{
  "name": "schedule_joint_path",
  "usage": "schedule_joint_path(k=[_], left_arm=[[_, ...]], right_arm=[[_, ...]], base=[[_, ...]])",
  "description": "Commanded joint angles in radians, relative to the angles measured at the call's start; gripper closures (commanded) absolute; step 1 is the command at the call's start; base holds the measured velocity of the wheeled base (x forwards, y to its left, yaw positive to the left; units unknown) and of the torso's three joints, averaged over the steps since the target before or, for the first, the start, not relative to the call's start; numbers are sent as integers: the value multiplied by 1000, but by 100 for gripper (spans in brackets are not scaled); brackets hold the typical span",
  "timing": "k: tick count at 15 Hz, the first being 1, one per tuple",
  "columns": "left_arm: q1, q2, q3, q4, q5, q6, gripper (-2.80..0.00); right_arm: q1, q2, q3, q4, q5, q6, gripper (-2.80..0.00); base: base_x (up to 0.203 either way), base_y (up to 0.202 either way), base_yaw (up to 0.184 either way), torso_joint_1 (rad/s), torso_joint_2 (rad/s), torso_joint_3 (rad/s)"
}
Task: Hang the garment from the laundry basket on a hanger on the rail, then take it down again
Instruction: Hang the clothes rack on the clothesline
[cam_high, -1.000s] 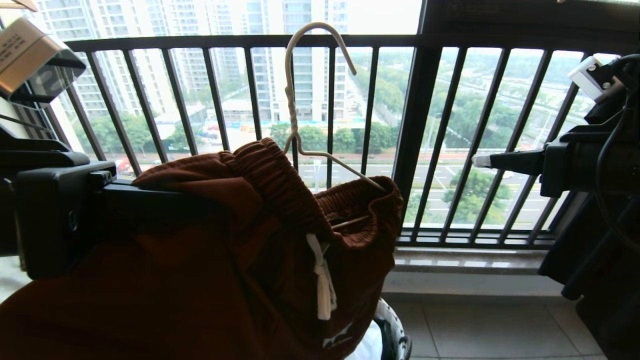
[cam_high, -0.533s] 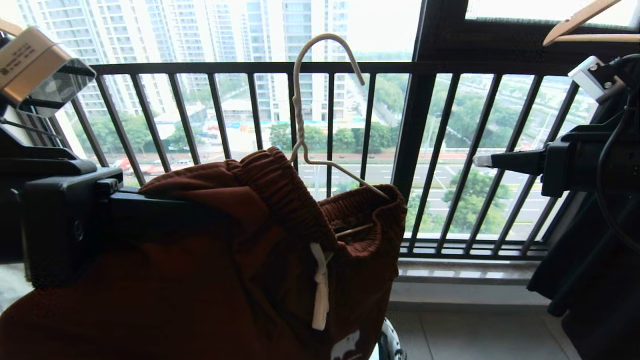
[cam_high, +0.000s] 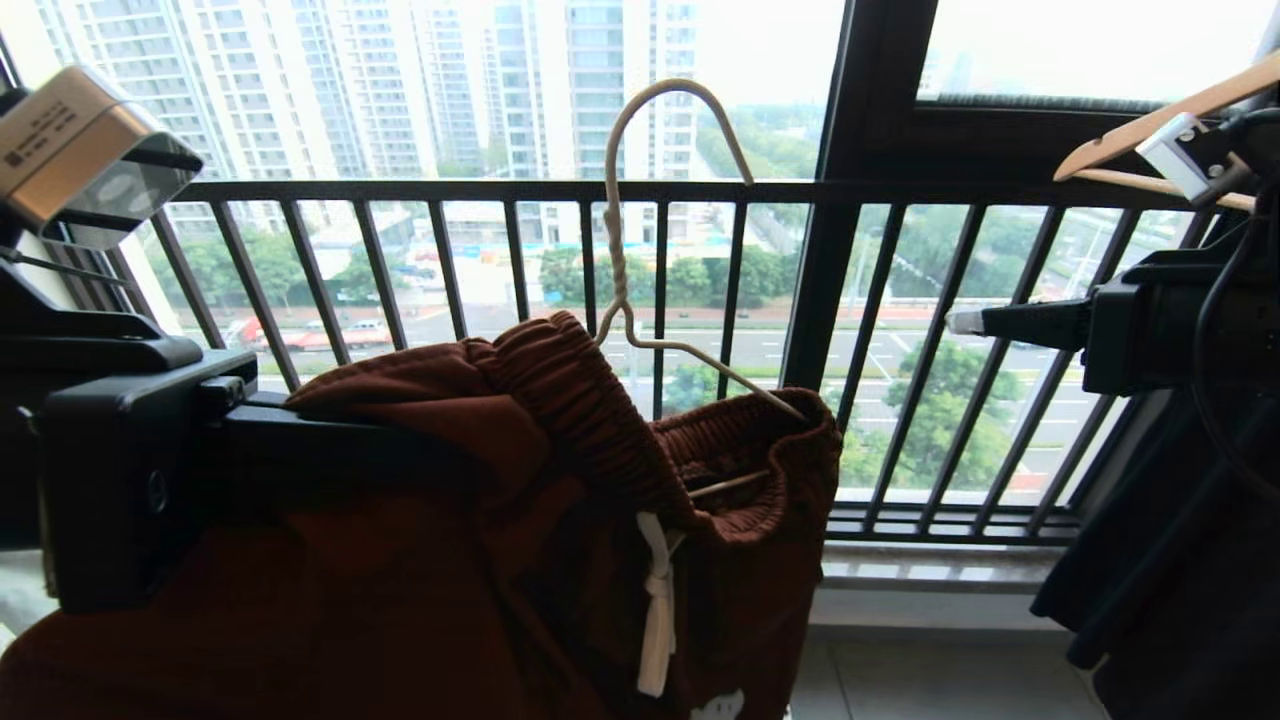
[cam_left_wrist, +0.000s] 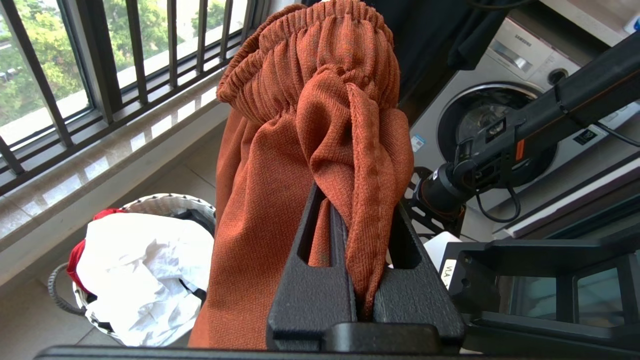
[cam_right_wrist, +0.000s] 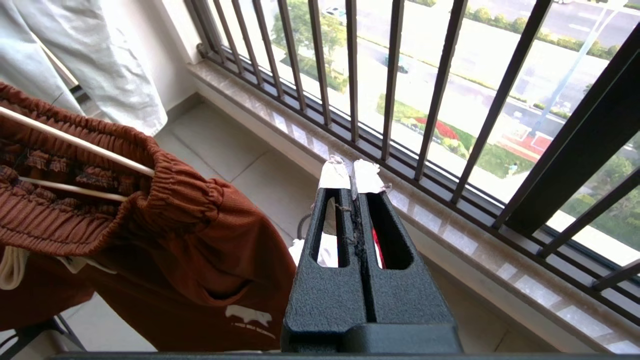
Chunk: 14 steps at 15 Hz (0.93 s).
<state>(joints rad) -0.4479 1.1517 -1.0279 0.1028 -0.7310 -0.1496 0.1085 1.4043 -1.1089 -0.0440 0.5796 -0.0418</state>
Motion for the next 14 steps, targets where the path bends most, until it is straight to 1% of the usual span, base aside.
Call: schedule_joint_path(k=[1, 5, 6, 8, 9, 11, 14], left_arm=[[-15, -1, 3, 0, -4, -2, 0], [-30, -4, 50, -42, -7, 1, 0], [-32, -4, 74, -76, -7, 3, 0], [-41, -1, 128, -193, -7, -2, 0], [-44, -1, 137, -218, -7, -10, 0], [-47, -1, 132, -223, -7, -39, 0], [-52, -1, 132, -224, -7, -42, 0]], right_arm=[[0, -1, 3, 0, 5, -3, 0], [2, -2, 3, 0, 6, -2, 0], [2, -2, 3, 0, 6, -1, 0], [2, -5, 3, 0, 6, -3, 0], [2, -8, 4, 0, 6, -3, 0], [0, -10, 3, 0, 5, -3, 0], [0, -10, 3, 0, 5, -3, 0]], base=[[0, 0, 0, 245, -558, -320], [0, 0, 0, 260, -578, -319], [0, 0, 0, 267, -607, -330], [0, 0, 0, 281, -616, -344], [0, 0, 0, 227, -467, -256], [0, 0, 0, 190, -389, -215], [0, 0, 0, 170, -350, -189]])
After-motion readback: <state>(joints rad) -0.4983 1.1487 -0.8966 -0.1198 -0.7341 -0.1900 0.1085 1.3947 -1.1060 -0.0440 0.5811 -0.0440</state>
